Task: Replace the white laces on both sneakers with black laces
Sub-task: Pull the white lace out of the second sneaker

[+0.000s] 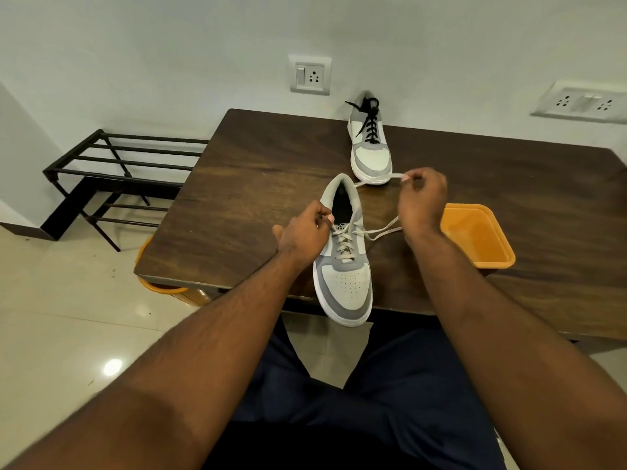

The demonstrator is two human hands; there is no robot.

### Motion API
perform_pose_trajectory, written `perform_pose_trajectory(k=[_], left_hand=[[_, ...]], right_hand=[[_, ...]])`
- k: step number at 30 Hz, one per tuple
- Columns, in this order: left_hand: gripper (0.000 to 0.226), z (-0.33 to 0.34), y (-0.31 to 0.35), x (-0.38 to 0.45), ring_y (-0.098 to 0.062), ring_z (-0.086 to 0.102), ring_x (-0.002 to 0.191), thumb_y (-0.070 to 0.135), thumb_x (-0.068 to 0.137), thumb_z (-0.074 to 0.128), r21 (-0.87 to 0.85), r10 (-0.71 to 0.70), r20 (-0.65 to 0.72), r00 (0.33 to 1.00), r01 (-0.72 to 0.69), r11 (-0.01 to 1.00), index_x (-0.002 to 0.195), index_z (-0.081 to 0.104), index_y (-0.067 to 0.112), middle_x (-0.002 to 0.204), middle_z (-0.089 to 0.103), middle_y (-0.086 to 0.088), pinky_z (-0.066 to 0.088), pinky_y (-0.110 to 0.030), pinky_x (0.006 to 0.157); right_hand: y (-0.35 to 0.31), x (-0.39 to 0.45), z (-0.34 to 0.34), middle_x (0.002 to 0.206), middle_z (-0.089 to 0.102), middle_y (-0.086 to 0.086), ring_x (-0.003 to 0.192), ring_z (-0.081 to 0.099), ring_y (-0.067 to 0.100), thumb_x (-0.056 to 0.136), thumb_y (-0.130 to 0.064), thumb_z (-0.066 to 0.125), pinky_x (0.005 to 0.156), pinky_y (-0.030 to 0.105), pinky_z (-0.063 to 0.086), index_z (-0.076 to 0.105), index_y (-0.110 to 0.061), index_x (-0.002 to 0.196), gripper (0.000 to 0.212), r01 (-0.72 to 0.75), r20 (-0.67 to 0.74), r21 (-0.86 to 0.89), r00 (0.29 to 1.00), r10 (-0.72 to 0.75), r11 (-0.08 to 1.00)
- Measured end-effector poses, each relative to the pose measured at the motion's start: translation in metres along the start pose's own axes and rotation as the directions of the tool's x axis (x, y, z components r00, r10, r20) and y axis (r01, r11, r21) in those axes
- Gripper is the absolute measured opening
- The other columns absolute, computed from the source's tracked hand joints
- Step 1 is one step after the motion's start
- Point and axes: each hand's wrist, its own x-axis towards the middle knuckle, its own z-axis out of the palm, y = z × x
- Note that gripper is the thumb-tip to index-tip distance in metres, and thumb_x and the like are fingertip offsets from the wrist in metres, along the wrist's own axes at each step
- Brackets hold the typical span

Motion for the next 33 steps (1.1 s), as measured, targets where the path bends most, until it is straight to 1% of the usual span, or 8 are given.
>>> perform_pose_trajectory(k=[4, 7, 10, 13, 19, 26, 30, 33], left_hand=[[0.021, 0.0, 0.01, 0.001, -0.016, 0.06, 0.104, 0.033, 0.101, 0.043, 0.073, 0.046, -0.006, 0.999, -0.045, 0.996, 0.111, 0.062, 0.032, 0.111, 0.068, 0.009, 0.017, -0.035, 0.087], [0.025, -0.001, 0.023, 0.005, -0.022, 0.045, 0.132, 0.029, 0.099, 0.048, 0.231, 0.085, 0.022, 0.996, -0.088, 0.969, 0.115, 0.067, 0.033, 0.145, 0.05, 0.001, 0.019, -0.044, 0.103], [0.025, 0.0, 0.033, 0.009, -0.027, 0.014, 0.149, 0.032, 0.098, 0.052, 0.364, 0.112, 0.118, 0.987, -0.148, 0.919, 0.116, 0.069, 0.032, 0.162, 0.021, 0.0, 0.016, -0.06, 0.113], [0.023, 0.001, 0.037, 0.013, -0.032, 0.002, 0.151, 0.037, 0.097, 0.054, 0.367, 0.035, 0.21, 0.977, -0.112, 0.923, 0.111, 0.071, 0.029, 0.164, 0.012, -0.002, 0.013, -0.065, 0.113], [0.012, 0.0, 0.04, 0.006, -0.031, 0.003, 0.151, 0.033, 0.093, 0.065, 0.249, 0.028, 0.116, 0.993, -0.056, 0.967, 0.098, 0.074, 0.028, 0.164, 0.015, 0.002, 0.012, -0.061, 0.114], [0.006, -0.001, 0.011, -0.029, -0.022, 0.009, 0.15, 0.031, 0.088, 0.068, -0.218, -0.105, -0.177, 0.979, 0.065, 0.974, 0.082, 0.069, 0.03, 0.162, 0.022, 0.009, 0.008, -0.054, 0.112], [0.021, -0.002, 0.008, -0.034, -0.026, -0.001, 0.151, 0.042, 0.088, 0.063, -0.036, 0.074, -0.238, 0.968, -0.085, 0.996, 0.106, 0.069, 0.033, 0.164, 0.013, 0.003, 0.006, -0.057, 0.114], [0.025, -0.005, 0.027, -0.014, -0.031, -0.01, 0.15, 0.042, 0.091, 0.06, 0.181, 0.174, -0.103, 0.979, -0.154, 0.971, 0.114, 0.068, 0.035, 0.165, 0.004, -0.002, 0.0, -0.06, 0.115]], right_hand=[[0.007, 0.003, -0.006, 0.111, 0.066, 0.007, 0.096, 0.06, 0.015, 0.089, -0.011, 0.065, 0.093, 0.026, 0.049, 0.068, -0.009, 0.109, 0.021, -0.122, 0.054, 0.03, 0.991, 0.12, 0.992], [0.013, -0.01, -0.006, 0.127, 0.055, 0.009, 0.118, 0.052, 0.019, 0.086, -0.006, 0.068, 0.094, 0.011, 0.03, 0.065, -0.011, 0.117, 0.032, 0.082, 0.18, -0.126, 0.982, -0.058, 0.989], [0.013, -0.02, -0.002, 0.125, 0.057, 0.008, 0.118, 0.053, 0.018, 0.082, 0.004, 0.064, 0.095, 0.011, 0.031, 0.066, -0.013, 0.119, 0.041, 0.289, 0.47, -0.084, 0.855, -0.217, 0.954], [0.012, -0.024, 0.002, 0.129, 0.058, 0.007, 0.118, 0.055, 0.018, 0.088, 0.004, 0.056, 0.091, 0.011, 0.035, 0.062, -0.014, 0.128, 0.044, 0.33, 0.673, -0.126, 0.721, -0.164, 0.935], [0.011, -0.027, 0.013, 0.096, 0.071, -0.002, 0.086, 0.063, 0.01, 0.09, -0.023, 0.065, 0.076, 0.022, 0.047, 0.072, -0.019, 0.102, 0.015, 0.14, 0.56, -0.09, 0.826, -0.066, 0.986], [0.011, -0.029, 0.021, 0.078, 0.066, -0.007, 0.076, 0.062, 0.011, 0.087, -0.02, 0.067, 0.067, 0.023, 0.045, 0.072, -0.023, 0.091, 0.007, 0.092, 0.48, -0.16, 0.877, -0.004, 0.983], [0.014, -0.033, 0.021, 0.077, 0.067, -0.006, 0.073, 0.062, 0.01, 0.088, -0.015, 0.065, 0.069, 0.023, 0.048, 0.071, -0.02, 0.092, 0.009, 0.07, 0.465, -0.123, 0.885, -0.004, 0.99], [0.019, -0.035, 0.023, 0.075, 0.066, -0.005, 0.071, 0.062, 0.01, 0.089, -0.008, 0.061, 0.072, 0.026, 0.052, 0.068, -0.021, 0.088, 0.014, -0.002, 0.463, -0.05, 0.886, 0.025, 0.999]])
